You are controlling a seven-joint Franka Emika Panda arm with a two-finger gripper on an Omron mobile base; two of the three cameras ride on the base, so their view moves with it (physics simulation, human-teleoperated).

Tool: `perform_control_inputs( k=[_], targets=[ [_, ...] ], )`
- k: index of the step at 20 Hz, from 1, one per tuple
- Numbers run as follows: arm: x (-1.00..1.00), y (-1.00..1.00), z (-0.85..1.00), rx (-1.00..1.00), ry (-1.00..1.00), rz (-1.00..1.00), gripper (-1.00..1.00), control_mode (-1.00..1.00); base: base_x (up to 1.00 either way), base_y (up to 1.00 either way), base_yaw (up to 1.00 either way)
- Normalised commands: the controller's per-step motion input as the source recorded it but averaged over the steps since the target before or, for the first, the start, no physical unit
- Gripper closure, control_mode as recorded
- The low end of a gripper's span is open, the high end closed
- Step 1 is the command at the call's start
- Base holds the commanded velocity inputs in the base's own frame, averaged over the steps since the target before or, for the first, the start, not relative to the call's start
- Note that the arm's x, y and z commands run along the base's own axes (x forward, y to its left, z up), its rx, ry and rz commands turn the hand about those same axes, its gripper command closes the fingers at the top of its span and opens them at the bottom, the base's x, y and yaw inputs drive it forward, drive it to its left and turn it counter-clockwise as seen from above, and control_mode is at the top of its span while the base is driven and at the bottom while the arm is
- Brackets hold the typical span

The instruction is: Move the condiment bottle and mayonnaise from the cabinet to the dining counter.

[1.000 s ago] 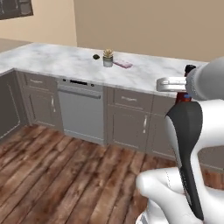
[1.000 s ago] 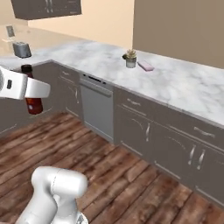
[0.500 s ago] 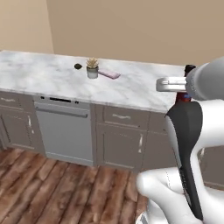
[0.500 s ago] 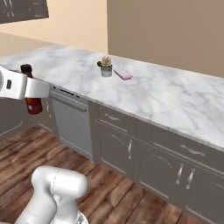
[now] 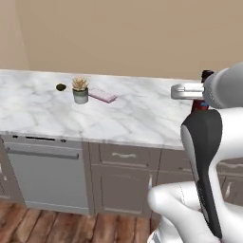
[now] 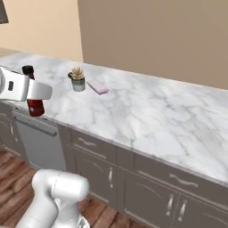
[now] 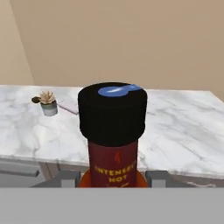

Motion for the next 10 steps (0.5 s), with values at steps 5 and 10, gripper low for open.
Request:
perform_control_inputs(
  k=[5,10],
  targets=[
    [0.00,0.00,0.00,0.00,0.00,0.00,1.00,1.00,1.00,0.33,-0.12],
    [0.00,0.00,0.00,0.00,0.00,0.00,1.00,1.00,0.98,0.29,-0.05]
  ],
)
